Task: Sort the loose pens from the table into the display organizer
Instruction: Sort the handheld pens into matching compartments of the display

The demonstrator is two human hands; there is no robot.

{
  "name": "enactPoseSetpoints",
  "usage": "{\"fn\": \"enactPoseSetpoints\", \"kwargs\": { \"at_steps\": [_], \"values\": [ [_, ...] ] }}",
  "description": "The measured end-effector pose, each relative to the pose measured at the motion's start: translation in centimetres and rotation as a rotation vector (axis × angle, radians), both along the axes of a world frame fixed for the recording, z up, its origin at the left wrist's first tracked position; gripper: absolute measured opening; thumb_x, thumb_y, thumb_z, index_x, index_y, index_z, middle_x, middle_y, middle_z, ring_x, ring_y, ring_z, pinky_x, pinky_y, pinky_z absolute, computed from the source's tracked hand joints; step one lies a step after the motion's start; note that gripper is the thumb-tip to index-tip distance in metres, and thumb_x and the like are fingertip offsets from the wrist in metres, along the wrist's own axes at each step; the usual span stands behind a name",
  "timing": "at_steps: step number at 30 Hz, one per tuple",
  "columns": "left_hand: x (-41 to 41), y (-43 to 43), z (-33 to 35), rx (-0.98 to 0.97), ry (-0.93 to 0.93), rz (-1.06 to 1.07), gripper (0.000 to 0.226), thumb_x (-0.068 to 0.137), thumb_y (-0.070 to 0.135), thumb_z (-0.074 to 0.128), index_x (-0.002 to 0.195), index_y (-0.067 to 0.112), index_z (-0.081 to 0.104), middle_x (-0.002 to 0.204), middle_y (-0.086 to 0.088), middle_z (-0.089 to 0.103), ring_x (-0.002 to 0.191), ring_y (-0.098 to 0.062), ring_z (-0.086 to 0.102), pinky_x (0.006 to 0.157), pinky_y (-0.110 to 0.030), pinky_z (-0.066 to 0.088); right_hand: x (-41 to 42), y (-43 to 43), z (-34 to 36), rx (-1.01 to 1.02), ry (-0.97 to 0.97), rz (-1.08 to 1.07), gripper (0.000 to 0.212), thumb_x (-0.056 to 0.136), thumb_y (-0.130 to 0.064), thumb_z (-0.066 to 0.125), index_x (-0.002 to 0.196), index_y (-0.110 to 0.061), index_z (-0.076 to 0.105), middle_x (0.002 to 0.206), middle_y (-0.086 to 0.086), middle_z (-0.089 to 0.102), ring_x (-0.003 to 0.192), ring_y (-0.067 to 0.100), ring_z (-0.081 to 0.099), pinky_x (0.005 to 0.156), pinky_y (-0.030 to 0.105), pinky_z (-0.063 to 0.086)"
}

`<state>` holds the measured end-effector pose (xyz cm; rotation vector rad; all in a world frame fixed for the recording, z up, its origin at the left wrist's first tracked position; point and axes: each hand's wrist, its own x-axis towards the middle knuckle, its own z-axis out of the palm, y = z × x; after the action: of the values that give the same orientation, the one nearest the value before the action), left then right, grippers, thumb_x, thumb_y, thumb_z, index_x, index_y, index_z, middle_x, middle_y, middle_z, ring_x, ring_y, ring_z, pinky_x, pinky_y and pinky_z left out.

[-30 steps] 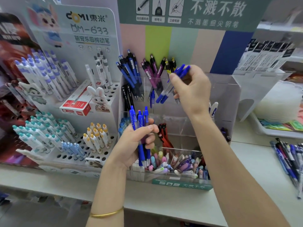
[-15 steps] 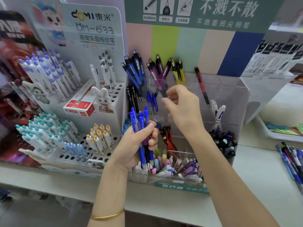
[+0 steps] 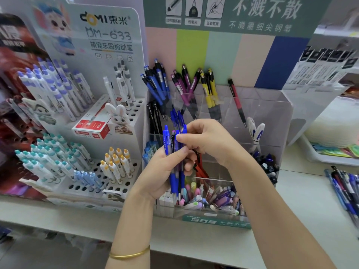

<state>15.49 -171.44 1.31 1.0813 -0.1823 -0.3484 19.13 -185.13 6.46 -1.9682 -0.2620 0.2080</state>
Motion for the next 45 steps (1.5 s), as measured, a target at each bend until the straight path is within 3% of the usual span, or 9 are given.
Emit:
{"fn": "enactPoseSetpoints", "kwargs": {
  "at_steps": [6, 13, 20, 24, 27, 31, 37, 40, 45],
  "values": [
    [-0.1, 0.5, 0.4, 0.035, 0.005, -0.072, 0.018, 0.088, 0.023, 0.06, 0.097, 0.007, 0.061, 0.074, -0.009, 0.063, 0.056, -0.013, 0.055, 0.052, -0.023, 0.048, 0.0, 0.0, 0.1, -0.024, 0.028, 0.081, 0.028, 0.086, -0.02, 0.069, 0.09, 0.006, 0.061, 0.064, 0.0, 0.055, 0.046, 0.0, 0.046, 0.044, 0.011, 0.036],
    [-0.1, 0.4, 0.9, 0.068, 0.016, -0.026, 0.031, 0.087, 0.029, 0.048, 0.099, 0.003, 0.06, 0.077, -0.012, 0.068, 0.055, -0.014, 0.058, 0.049, -0.022, 0.05, 0.3, -0.1, 0.0, 0.123, 0.106, 0.056, 0.017, 0.093, -0.024, 0.06, 0.086, -0.008, 0.06, 0.06, -0.001, 0.05, 0.045, 0.002, 0.044, 0.043, 0.015, 0.035],
    [-0.6, -0.5, 0.9, 0.274, 0.009, -0.118, 0.01, 0.098, 0.013, 0.051, 0.091, 0.007, 0.048, 0.065, -0.003, 0.045, 0.046, -0.01, 0.039, 0.044, -0.021, 0.038, -0.1, 0.5, 0.1, -0.236, -0.132, 0.073, 0.035, 0.081, -0.039, 0.071, 0.078, -0.017, 0.044, 0.067, -0.007, 0.043, 0.054, 0.005, 0.038, 0.052, 0.015, 0.035],
    [-0.4, -0.7, 1.2, 0.245, 0.028, -0.063, 0.011, 0.094, 0.011, 0.057, 0.099, 0.007, 0.048, 0.067, -0.004, 0.045, 0.047, -0.009, 0.041, 0.043, -0.02, 0.038, 0.3, 0.1, -0.5, -0.099, -0.095, -0.007, 0.02, 0.086, -0.027, 0.068, 0.08, -0.016, 0.052, 0.079, 0.01, 0.058, 0.067, 0.027, 0.058, 0.06, 0.037, 0.051],
    [-0.2, -0.4, 1.1, 0.148, 0.015, -0.034, 0.03, 0.087, 0.027, 0.057, 0.107, 0.004, 0.05, 0.072, -0.004, 0.053, 0.05, -0.008, 0.045, 0.043, -0.019, 0.039, 0.7, -0.4, -0.4, 0.016, -0.002, -0.041, 0.017, 0.089, -0.023, 0.066, 0.083, -0.01, 0.058, 0.068, 0.01, 0.058, 0.049, 0.016, 0.051, 0.043, 0.024, 0.043],
    [0.0, -0.7, 1.2, 0.081, 0.1, 0.105, 0.034, 0.101, 0.03, 0.04, 0.112, 0.001, 0.055, 0.08, -0.009, 0.064, 0.054, -0.012, 0.054, 0.041, -0.019, 0.043, 1.2, -0.8, 0.0, 0.066, -0.04, -0.051, 0.012, 0.091, -0.017, 0.063, 0.086, -0.008, 0.059, 0.07, 0.006, 0.06, 0.058, 0.017, 0.06, 0.049, 0.026, 0.052],
    [0.4, 0.6, 1.1, 0.278, 0.141, 0.365, 0.026, 0.106, 0.025, 0.035, 0.103, 0.008, 0.055, 0.075, -0.007, 0.069, 0.049, -0.011, 0.057, 0.037, -0.02, 0.043, 3.2, -2.3, 3.3, -0.017, -0.504, -0.31, 0.008, 0.093, -0.015, 0.06, 0.088, -0.013, 0.054, 0.073, -0.004, 0.052, 0.059, 0.006, 0.049, 0.053, 0.017, 0.045],
    [0.7, 0.7, 0.9, 0.234, 0.153, 0.411, 0.024, 0.105, 0.023, 0.037, 0.101, 0.006, 0.053, 0.064, -0.002, 0.055, 0.042, -0.006, 0.038, 0.033, -0.015, 0.027, 3.9, -2.0, 4.1, -0.12, -0.777, -0.353, 0.011, 0.092, -0.012, 0.061, 0.095, -0.003, 0.056, 0.078, -0.005, 0.049, 0.066, 0.005, 0.044, 0.064, 0.012, 0.038],
    [0.7, 0.4, 1.3, 0.08, 0.186, 0.364, 0.022, 0.105, 0.018, 0.033, 0.095, 0.006, 0.05, 0.059, -0.001, 0.055, 0.041, -0.008, 0.04, 0.034, -0.018, 0.027, 4.7, 0.3, 2.4, -0.349, -1.008, -0.225, 0.015, 0.089, -0.01, 0.063, 0.095, 0.002, 0.058, 0.084, 0.008, 0.054, 0.072, 0.018, 0.049, 0.068, 0.023, 0.041]
  ]
}}
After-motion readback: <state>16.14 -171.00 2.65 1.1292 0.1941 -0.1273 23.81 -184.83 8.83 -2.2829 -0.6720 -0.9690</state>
